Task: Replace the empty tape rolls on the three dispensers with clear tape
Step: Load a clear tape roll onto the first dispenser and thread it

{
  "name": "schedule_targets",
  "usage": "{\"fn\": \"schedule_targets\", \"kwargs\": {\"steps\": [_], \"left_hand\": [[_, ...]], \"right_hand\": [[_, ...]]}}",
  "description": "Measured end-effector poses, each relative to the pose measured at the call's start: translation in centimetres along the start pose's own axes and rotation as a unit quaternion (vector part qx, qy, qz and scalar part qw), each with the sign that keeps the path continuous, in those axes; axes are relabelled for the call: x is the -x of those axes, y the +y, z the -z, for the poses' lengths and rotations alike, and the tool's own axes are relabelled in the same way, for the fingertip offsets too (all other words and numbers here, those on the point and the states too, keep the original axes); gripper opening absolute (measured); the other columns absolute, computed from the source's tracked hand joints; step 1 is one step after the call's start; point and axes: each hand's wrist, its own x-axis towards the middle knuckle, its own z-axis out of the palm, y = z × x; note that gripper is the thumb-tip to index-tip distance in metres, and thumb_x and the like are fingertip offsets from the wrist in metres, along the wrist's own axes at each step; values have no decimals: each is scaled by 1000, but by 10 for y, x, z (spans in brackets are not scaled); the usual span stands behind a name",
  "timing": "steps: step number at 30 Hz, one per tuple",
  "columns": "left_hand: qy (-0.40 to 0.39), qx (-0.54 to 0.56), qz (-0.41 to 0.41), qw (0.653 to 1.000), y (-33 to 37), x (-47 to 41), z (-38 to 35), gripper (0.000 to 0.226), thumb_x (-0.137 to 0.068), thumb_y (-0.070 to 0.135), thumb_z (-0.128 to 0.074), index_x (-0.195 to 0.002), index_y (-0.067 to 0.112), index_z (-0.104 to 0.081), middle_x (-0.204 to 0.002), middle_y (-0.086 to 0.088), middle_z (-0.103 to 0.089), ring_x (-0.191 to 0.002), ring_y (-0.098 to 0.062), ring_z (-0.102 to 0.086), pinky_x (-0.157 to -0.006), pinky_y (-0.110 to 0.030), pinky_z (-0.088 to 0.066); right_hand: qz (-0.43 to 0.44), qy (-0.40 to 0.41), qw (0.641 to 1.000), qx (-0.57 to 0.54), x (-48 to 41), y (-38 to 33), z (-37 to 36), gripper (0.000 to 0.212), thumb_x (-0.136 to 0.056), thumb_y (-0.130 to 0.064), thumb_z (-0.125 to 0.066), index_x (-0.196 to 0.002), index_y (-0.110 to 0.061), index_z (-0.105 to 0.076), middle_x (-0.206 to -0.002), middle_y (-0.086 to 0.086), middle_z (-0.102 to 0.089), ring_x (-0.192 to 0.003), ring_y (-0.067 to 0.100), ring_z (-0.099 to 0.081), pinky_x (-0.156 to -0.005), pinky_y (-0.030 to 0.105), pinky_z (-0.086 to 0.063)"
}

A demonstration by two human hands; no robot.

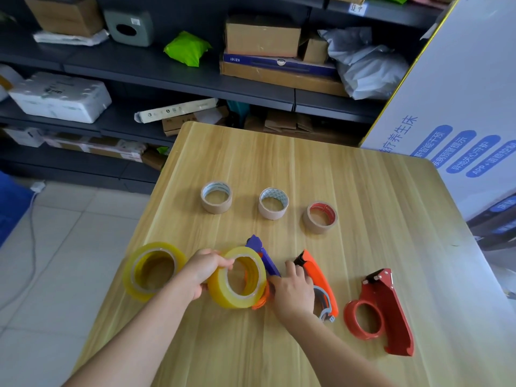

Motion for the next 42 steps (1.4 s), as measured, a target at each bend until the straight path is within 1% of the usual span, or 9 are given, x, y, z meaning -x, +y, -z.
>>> {"fn": "schedule_targets", "kwargs": {"steps": [3,7,12,17,22,29,32,37,42], "left_hand": [[-5,-8,3,1000,-2,-1,6,50,-79,15,-73,-126,9,-55,-105,-12,-71,-84,-25,-62,-63,-31,-47],[-13,-10,10,1000,-4,0,10,49,-79,14,-73,-125,9,-56,-103,-13,-72,-86,-26,-62,-65,-32,-47],[-23,12,23,999,-8,-1,8,50,-82,14,-71,-128,8,-53,-90,-5,-75,-74,-21,-61,-62,-29,-46],[-47,-1,30,998,-9,-2,0,44,-83,15,-70,-124,9,-56,-94,-6,-75,-73,-21,-62,-62,-29,-47],[-49,-8,25,998,-10,2,0,34,-85,14,-68,-117,9,-60,-97,-8,-75,-71,-20,-60,-62,-28,-47],[-33,80,6,996,1,7,11,13,-88,14,-62,-101,14,-62,-96,-3,-72,-73,-18,-56,-65,-29,-42],[-32,93,-1,995,4,9,16,9,-88,14,-61,-97,16,-61,-97,-3,-72,-74,-19,-55,-68,-31,-41],[-26,109,-22,993,4,11,18,14,-87,15,-62,-101,17,-63,-99,-3,-73,-76,-19,-56,-67,-31,-42],[-23,133,-33,990,3,14,23,14,-88,15,-62,-101,16,-63,-100,-3,-73,-75,-19,-56,-68,-33,-42]], "right_hand": [[16,1,1000,11,-1,-3,-5,31,-87,-50,-55,-107,-31,-68,-120,1,-48,-116,26,-44,-95,38,-36],[79,37,996,-19,1,-9,2,17,-81,-30,-68,-96,-26,-71,-85,1,-52,-86,26,-58,-68,33,-36],[74,-47,995,-40,4,3,-1,30,-96,-21,-46,-123,-26,-56,-97,1,-32,-86,25,-43,-73,30,-30],[45,-91,995,4,7,5,8,43,-94,-14,-48,-136,-24,-43,-101,7,-42,-94,30,-54,-71,36,-40],[62,91,992,64,7,9,2,29,-47,-13,-87,-68,-22,-68,-78,6,-58,-68,28,-57,-55,36,-46],[193,117,969,98,15,2,-9,31,-39,-7,-81,-57,-19,-59,-56,0,-54,-58,22,-53,-51,29,-43],[208,109,965,119,14,0,-15,34,-39,-11,-83,-66,-17,-64,-57,2,-58,-63,24,-55,-57,30,-44],[249,128,946,162,8,-8,-15,42,-48,-20,-85,-88,-11,-75,-97,10,-73,-110,31,-58,-95,37,-34],[276,76,946,152,1,-8,-15,41,-44,-25,-88,-83,-20,-75,-78,-1,-72,-85,20,-68,-82,28,-53]]}}
